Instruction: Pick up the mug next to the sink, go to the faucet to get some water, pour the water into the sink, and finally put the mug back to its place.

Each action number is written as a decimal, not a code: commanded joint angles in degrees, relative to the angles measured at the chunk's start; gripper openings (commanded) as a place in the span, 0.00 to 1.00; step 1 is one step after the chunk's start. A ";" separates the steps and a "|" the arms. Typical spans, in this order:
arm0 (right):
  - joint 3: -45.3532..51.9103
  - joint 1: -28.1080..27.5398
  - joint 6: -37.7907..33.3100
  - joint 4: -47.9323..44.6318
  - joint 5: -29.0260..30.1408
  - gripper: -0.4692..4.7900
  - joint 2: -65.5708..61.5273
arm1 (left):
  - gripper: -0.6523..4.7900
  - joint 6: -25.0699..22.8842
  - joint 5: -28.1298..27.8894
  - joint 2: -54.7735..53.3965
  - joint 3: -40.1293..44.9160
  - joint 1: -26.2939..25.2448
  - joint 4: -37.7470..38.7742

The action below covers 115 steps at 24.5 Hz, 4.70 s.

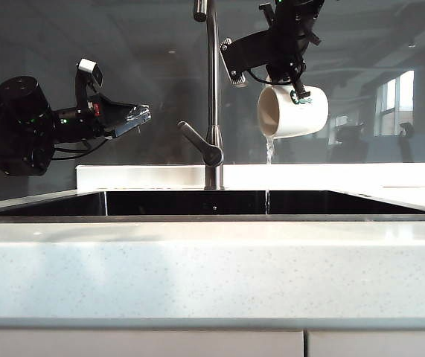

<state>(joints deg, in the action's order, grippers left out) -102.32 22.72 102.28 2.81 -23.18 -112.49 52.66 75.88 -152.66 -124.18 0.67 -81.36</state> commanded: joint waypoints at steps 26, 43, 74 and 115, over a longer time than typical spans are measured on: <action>-0.63 -0.44 -46.25 13.18 -2.67 0.07 3.98 | 0.56 2.43 -0.26 0.42 -0.13 0.20 -1.88; 41.31 -23.21 -95.08 -19.82 26.27 0.07 19.80 | 0.56 4.76 -2.80 0.42 -0.15 0.20 -1.86; 58.88 -34.86 -91.78 -45.22 30.80 0.28 15.96 | 0.56 4.81 -3.02 0.42 -0.13 0.63 -1.88; 82.09 -34.88 -102.71 -14.58 35.54 0.07 76.08 | 0.56 4.76 -2.97 0.37 -0.13 0.81 4.61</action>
<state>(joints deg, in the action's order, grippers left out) -20.03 -12.16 -0.23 -10.79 12.23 -36.51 57.67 72.93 -152.66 -124.18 1.52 -76.03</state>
